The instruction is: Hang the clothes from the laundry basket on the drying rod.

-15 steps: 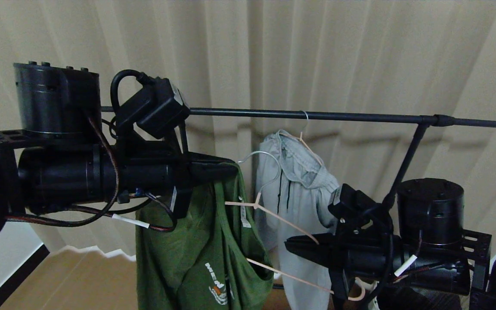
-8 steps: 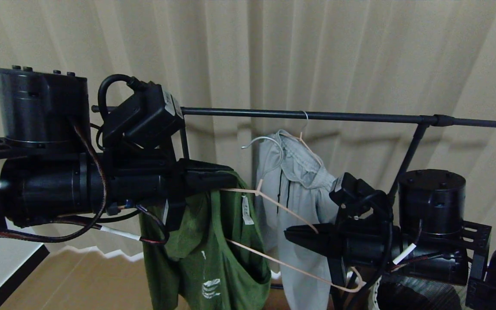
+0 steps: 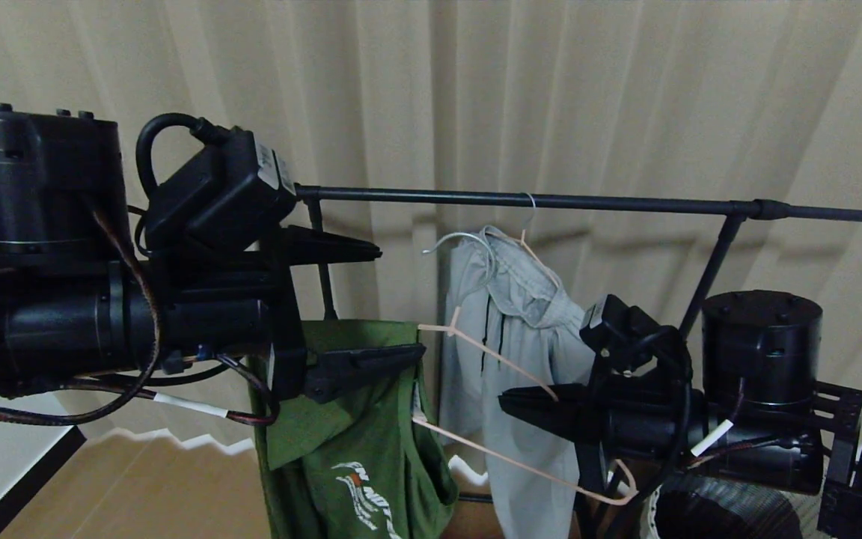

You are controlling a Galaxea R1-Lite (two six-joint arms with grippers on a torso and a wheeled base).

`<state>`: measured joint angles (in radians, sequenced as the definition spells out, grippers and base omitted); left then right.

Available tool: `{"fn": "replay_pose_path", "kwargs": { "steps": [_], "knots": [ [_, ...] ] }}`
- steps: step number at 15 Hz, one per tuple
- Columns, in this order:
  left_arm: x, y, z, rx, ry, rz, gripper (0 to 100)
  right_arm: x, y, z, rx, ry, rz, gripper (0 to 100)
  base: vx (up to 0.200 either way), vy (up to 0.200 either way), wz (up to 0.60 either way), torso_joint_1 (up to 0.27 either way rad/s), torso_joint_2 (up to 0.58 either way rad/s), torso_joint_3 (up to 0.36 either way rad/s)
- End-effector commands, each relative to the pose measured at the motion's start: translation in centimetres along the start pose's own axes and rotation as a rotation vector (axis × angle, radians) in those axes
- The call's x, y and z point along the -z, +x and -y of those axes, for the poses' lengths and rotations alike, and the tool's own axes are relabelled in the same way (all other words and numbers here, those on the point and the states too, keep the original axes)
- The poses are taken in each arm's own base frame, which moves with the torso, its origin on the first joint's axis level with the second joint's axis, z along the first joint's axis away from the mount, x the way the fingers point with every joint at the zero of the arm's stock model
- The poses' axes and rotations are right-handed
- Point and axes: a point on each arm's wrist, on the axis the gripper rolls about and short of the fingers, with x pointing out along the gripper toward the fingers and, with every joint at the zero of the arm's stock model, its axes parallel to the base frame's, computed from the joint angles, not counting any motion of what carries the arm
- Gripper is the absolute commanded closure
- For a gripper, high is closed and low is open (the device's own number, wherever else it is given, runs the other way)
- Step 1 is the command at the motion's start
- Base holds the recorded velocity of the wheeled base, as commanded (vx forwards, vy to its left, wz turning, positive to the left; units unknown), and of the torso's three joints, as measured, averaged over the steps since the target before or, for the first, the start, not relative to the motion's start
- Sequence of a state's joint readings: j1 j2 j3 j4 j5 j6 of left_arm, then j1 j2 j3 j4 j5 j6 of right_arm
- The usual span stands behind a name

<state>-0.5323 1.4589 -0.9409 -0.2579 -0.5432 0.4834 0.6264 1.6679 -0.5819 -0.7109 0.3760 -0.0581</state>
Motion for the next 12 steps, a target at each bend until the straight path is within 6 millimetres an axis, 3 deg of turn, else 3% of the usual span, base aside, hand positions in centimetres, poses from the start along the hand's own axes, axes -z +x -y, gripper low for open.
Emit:
{"fn": "replay_pose_path", "kwargs": {
  "steps": [1,4,8,12],
  "knots": [
    [-0.2,-2.1,0.5,-0.036,0.011,0.014,0,-0.3,-0.9,0.5,0.028,0.002,0.020,100,0.000,0.000,0.00,0.000,0.00,0.000],
    [1.0,-4.4,2.0,-0.058,0.000,-0.008,0,-1.0,-2.2,1.2,0.073,0.023,0.056,100,0.000,0.000,0.00,0.000,0.00,0.000],
    [5.1,-6.3,1.7,-0.170,0.028,-0.160,0,-2.1,-4.0,0.7,0.128,0.049,0.096,100,0.000,0.000,0.00,0.000,0.00,0.000],
    [8.3,-5.8,2.1,-0.291,0.010,-0.312,0,-3.2,-5.6,-0.1,0.128,0.059,0.113,100,0.000,0.000,0.00,0.000,0.00,0.000]
  ]
}}
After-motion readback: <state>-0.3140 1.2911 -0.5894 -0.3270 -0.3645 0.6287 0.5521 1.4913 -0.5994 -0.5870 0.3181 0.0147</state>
